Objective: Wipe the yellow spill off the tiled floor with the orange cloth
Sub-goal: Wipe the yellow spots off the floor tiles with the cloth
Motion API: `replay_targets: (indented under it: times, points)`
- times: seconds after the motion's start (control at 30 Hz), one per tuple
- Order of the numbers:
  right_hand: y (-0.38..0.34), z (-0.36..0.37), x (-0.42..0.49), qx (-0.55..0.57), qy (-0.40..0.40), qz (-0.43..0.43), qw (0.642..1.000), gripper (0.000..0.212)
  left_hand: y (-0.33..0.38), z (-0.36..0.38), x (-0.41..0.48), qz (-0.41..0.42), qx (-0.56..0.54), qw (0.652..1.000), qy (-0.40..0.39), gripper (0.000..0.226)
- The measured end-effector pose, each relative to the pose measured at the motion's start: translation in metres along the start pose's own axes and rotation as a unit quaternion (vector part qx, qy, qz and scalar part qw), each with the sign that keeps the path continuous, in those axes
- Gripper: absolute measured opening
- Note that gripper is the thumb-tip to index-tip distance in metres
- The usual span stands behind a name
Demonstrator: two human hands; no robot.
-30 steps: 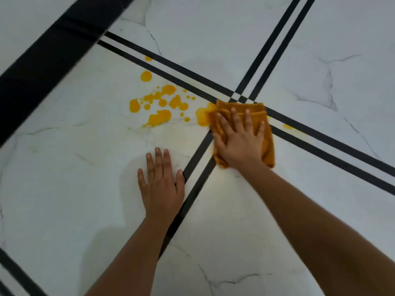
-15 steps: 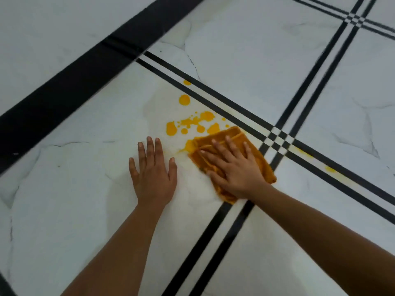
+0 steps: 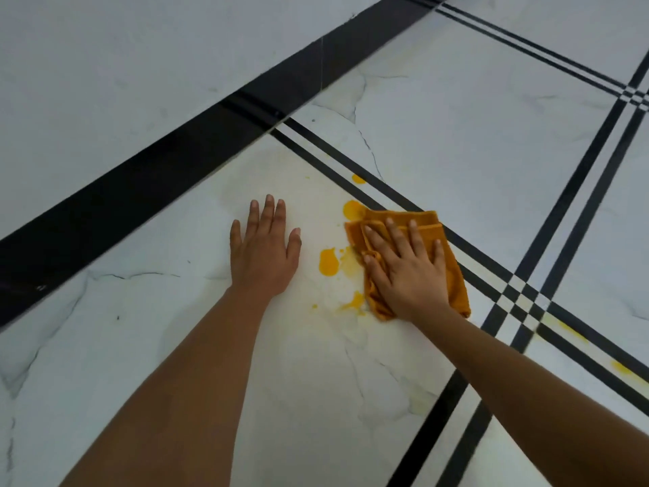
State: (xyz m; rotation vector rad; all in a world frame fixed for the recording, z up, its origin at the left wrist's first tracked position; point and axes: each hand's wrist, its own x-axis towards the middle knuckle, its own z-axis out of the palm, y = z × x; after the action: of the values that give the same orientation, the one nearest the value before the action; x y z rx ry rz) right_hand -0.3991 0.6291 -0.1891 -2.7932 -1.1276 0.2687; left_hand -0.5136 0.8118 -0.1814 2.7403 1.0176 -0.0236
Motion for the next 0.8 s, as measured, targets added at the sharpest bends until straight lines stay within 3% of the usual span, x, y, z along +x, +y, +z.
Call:
replay_targets:
  times: [0.07,0.17,0.23,0.3,0.4,0.43,0.47,0.57,0.6,0.73,0.8]
  points:
    - [0.005,-0.004,0.009,0.002,-0.001,0.024,1.000,0.055,0.000,-0.002,0.007,-0.012,-0.010,1.000,-0.019,0.058]
    - [-0.005,-0.007,0.055,0.036,0.007,0.130,0.991,0.055,0.001,-0.002,0.018,0.006,-0.009,1.000,-0.027,0.058]
    - [-0.015,-0.011,0.087,0.034,0.005,0.137,0.990,0.056,0.000,0.001,0.023,0.013,-0.001,1.000,-0.026,0.058]
    - [-0.022,-0.017,0.103,0.022,-0.017,0.069,0.997,0.056,-0.002,0.005,0.024,0.008,0.005,1.000,-0.018,0.058]
    - [-0.015,-0.017,0.072,-0.041,-0.059,-0.169,0.983,0.064,-0.003,0.005,0.024,-0.001,0.009,1.000,-0.010,0.062]
    - [-0.006,-0.015,0.066,-0.052,-0.072,-0.205,0.975,0.063,-0.003,0.004,0.024,-0.003,0.011,1.000,-0.011,0.065]
    - [0.000,-0.018,0.074,-0.051,-0.074,-0.195,0.977,0.063,-0.003,0.002,0.024,-0.006,0.009,1.000,-0.014,0.067]
    - [-0.018,-0.025,0.127,-0.004,-0.056,0.010,0.998,0.059,-0.007,-0.002,0.021,-0.022,0.006,1.000,-0.018,0.068]
    - [-0.035,-0.026,0.131,-0.004,-0.053,0.022,0.998,0.057,-0.011,-0.002,0.020,-0.026,0.006,0.999,-0.019,0.068]
    - [-0.052,-0.010,0.060,-0.034,-0.070,-0.221,0.972,0.057,-0.027,-0.004,0.007,-0.044,0.007,0.999,-0.018,0.068]
    - [-0.037,-0.014,0.067,-0.034,-0.073,-0.194,0.978,0.057,-0.029,-0.005,-0.003,-0.049,0.005,0.999,-0.015,0.071]
